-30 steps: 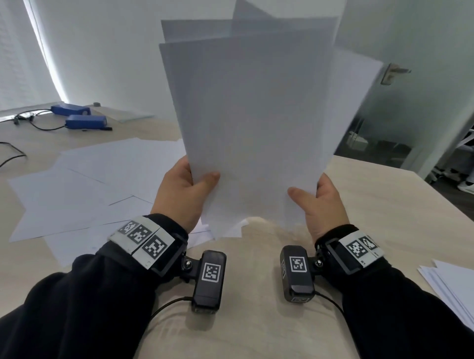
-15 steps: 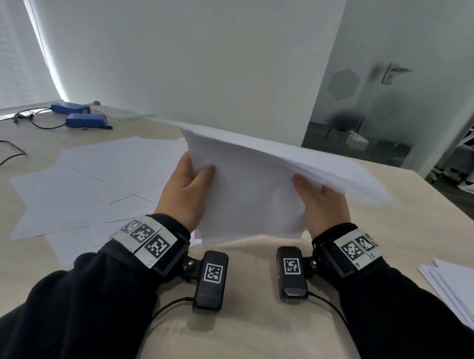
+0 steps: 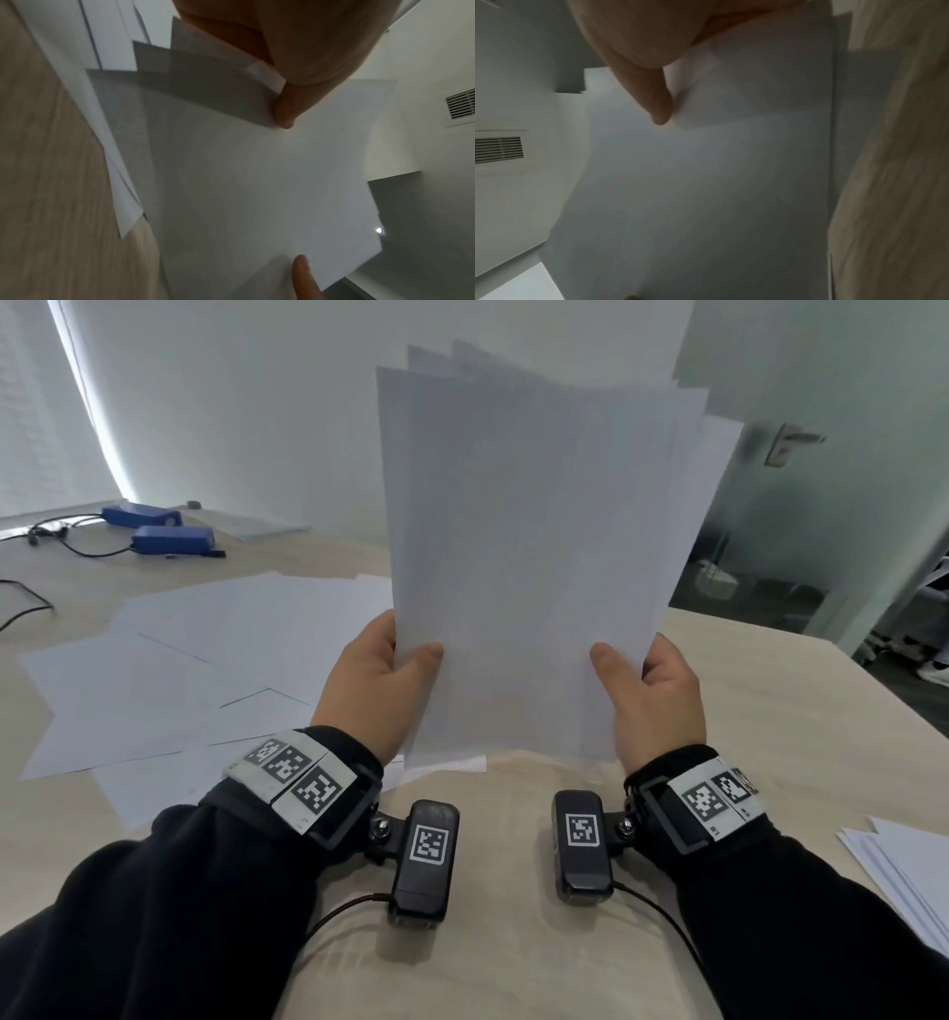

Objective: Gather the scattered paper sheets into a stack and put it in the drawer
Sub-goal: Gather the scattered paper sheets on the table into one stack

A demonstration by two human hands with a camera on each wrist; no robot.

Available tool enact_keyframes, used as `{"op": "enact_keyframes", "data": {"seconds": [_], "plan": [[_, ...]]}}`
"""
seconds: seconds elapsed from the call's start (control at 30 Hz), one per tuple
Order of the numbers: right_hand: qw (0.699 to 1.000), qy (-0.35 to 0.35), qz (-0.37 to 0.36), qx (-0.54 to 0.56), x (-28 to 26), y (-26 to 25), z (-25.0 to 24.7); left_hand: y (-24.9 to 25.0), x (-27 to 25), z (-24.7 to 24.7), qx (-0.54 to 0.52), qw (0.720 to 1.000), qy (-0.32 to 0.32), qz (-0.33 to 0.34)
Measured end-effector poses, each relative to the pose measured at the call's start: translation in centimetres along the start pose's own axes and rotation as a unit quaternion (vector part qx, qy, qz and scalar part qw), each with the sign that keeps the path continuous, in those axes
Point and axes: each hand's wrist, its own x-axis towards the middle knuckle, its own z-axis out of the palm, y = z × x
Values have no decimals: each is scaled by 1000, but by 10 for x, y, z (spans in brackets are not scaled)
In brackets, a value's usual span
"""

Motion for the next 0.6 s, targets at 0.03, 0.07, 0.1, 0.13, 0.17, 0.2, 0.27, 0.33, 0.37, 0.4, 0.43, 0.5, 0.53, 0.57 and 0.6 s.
{"op": "enact_keyframes", "data": {"seconds": [0.03, 0.07, 0.1, 0.13, 0.17, 0.2, 0.27, 0.33, 0.37, 0.4, 0.43, 0.5, 0.53, 0.57, 0.6], "plan": [[1000, 4, 3, 3, 0, 0, 0, 0, 0, 0, -3, 1000, 7, 3], [1000, 11, 8, 11, -1, 0, 0, -1, 0, -1, -7, 1000, 10, 6], [1000, 19, 12, 22, -1, 0, 0, -1, 1, -2, -13, 1000, 8, 7], [999, 26, 16, 32, 0, 0, -1, -1, 0, -2, -19, 1000, 4, 5], [999, 26, 19, 42, -1, 0, 0, -1, 0, -2, -25, 1000, -1, 0], [998, 19, 22, 54, 0, 1, 0, -2, 0, -1, -32, 999, -8, -5], [996, 6, 43, 72, 1, 3, 1, -5, 1, -1, -47, 998, -35, -29], [994, 5, 71, 83, 2, 8, 2, -9, 2, 1, -39, 995, -72, -58], [993, 5, 81, 86, 3, 9, 2, -11, 2, 2, -26, 993, -93, -71], [992, 0, 94, 88, 3, 10, 1, -14, 3, 2, -17, 990, -110, -82], [990, -9, 111, 89, 3, 12, 1, -16, 3, 3, -16, 988, -123, -95], [984, -30, 152, 85, 3, 15, 0, -17, 2, 1, -20, 984, -141, -110], [982, -39, 171, 73, 4, 18, 0, -18, 2, 0, -4, 985, -140, -100], [980, -47, 186, 53, 5, 23, 0, -18, 4, 0, 16, 987, -134, -88], [979, -50, 194, 30, 7, 27, -1, -17, 4, -1, 30, 989, -123, -74]]}}
